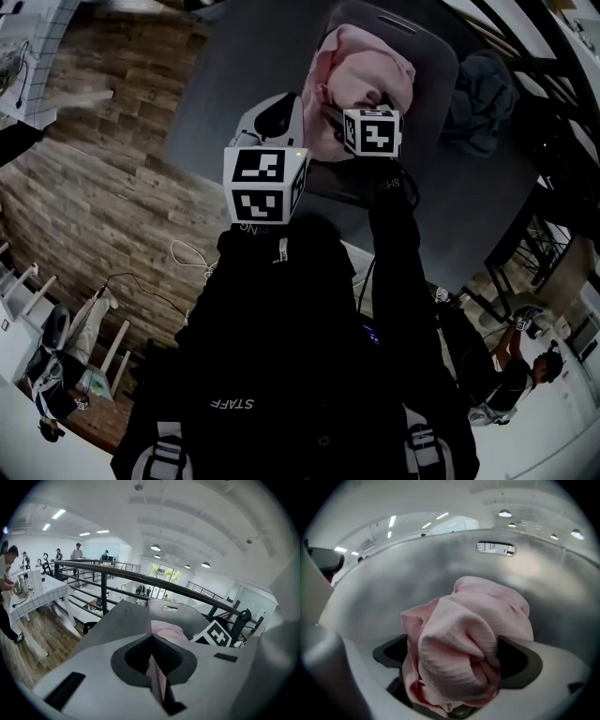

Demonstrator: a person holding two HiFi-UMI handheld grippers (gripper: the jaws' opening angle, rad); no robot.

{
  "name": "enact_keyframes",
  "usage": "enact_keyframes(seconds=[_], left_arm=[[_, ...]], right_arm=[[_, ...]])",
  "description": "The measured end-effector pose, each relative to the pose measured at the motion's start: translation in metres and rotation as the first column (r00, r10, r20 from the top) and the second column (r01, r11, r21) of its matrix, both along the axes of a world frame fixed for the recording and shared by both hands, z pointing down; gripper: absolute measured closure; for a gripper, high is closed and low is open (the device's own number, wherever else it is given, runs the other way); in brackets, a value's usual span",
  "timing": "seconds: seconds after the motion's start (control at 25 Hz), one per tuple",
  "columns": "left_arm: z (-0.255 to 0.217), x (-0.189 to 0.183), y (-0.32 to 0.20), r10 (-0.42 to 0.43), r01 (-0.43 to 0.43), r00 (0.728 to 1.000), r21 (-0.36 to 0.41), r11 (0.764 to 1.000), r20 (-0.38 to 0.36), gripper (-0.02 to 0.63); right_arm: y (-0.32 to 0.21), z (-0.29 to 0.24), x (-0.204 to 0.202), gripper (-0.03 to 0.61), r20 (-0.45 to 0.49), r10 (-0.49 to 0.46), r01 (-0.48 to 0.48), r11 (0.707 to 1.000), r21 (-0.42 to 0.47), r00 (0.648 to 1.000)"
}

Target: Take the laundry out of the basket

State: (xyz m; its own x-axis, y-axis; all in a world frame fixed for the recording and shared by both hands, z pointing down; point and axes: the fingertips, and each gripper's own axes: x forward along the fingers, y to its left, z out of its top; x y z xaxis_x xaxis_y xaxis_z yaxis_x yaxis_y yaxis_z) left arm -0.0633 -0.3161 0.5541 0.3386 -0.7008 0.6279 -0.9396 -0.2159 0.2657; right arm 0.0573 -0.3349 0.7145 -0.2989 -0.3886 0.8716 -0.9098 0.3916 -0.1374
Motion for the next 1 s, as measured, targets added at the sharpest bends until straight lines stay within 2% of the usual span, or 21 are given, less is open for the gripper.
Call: enact_keyframes(seconds=[0.52,1.0], left_arm=[[0.005,-0.002,0.0,-0.001,0.001,1.0,-0.011,1.0,0.012,0.612],[0.007,-0.002,0.003,0.012,-0.012,1.0,-0.019,1.0,0.023,0.612]], right_arm=[[-0.002,0.053,0.002,-0.002,-0.046,0.024,-0.029,0.993,-0.113,0.999],[-0.013,0.095,0.007,-0.002,-0.157,0.044,-0.068,0.987,-0.147,0.987]])
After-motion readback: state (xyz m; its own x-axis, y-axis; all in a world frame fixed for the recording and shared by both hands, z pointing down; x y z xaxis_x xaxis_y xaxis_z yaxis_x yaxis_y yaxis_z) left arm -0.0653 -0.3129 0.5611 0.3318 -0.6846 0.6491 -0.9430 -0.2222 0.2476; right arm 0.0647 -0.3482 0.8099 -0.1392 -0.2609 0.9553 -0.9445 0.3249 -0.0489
